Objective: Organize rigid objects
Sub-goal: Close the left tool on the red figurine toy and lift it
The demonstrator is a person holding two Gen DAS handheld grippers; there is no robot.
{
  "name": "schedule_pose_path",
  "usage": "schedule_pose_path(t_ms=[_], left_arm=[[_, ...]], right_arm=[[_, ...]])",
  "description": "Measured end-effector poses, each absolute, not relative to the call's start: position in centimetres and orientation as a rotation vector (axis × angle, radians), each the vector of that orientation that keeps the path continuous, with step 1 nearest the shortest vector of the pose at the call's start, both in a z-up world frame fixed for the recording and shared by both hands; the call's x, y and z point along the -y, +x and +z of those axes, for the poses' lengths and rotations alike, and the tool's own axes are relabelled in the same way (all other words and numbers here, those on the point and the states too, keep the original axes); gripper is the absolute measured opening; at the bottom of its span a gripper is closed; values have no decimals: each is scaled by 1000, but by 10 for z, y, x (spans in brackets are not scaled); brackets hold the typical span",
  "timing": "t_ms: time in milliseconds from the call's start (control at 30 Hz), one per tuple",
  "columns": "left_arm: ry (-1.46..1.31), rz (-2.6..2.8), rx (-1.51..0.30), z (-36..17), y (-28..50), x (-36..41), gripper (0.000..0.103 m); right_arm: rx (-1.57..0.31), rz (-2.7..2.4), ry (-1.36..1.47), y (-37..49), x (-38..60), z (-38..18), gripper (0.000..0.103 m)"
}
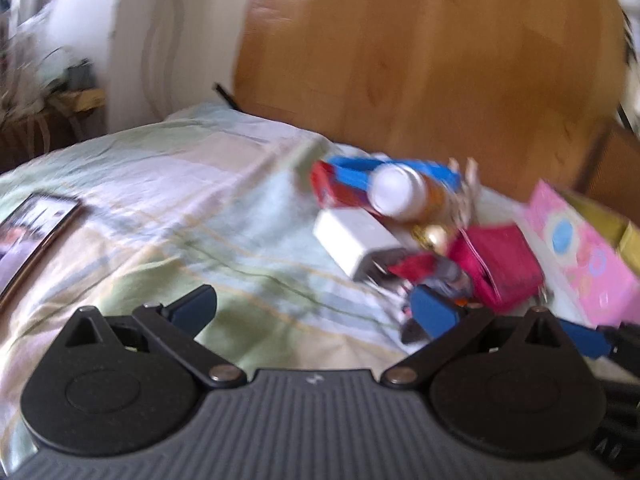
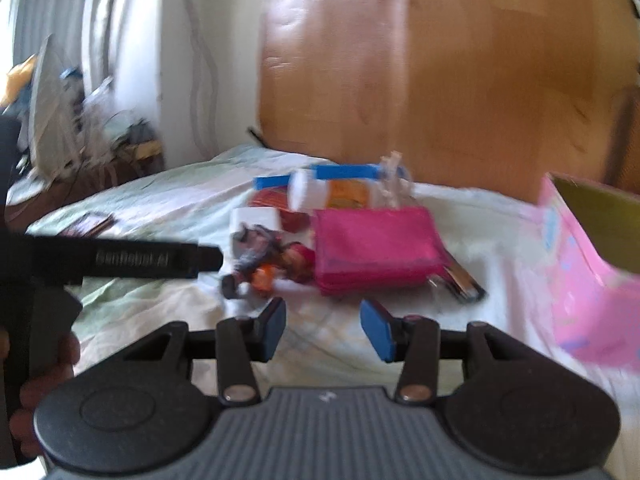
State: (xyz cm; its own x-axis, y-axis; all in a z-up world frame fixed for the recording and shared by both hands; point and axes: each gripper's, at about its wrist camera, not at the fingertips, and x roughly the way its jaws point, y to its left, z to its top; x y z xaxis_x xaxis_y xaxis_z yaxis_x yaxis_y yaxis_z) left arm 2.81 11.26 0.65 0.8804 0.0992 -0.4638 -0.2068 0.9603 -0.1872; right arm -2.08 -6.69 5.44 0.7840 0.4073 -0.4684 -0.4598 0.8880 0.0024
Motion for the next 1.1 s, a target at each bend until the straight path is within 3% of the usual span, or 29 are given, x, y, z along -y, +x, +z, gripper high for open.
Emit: schedule_pose_path(t_ms=[300, 433, 700, 967, 1100], left_arm=[[-328, 214, -427, 7, 25, -125, 103], [-311, 206, -410, 8, 23, -124, 103], [-299, 177, -415, 8, 23, -124, 103], [-133, 34, -404, 14, 20, -91, 103], [-205, -134, -455, 16, 18, -74, 103]], right_arm=[[-362, 550, -286, -7, 18, 65, 45], [-396, 575, -291, 4, 10, 60, 29], [-477, 592, -81, -29, 68, 67, 25], [-617, 429, 315, -52, 188, 52, 23], [-607, 277, 412, -62, 238, 46, 25]])
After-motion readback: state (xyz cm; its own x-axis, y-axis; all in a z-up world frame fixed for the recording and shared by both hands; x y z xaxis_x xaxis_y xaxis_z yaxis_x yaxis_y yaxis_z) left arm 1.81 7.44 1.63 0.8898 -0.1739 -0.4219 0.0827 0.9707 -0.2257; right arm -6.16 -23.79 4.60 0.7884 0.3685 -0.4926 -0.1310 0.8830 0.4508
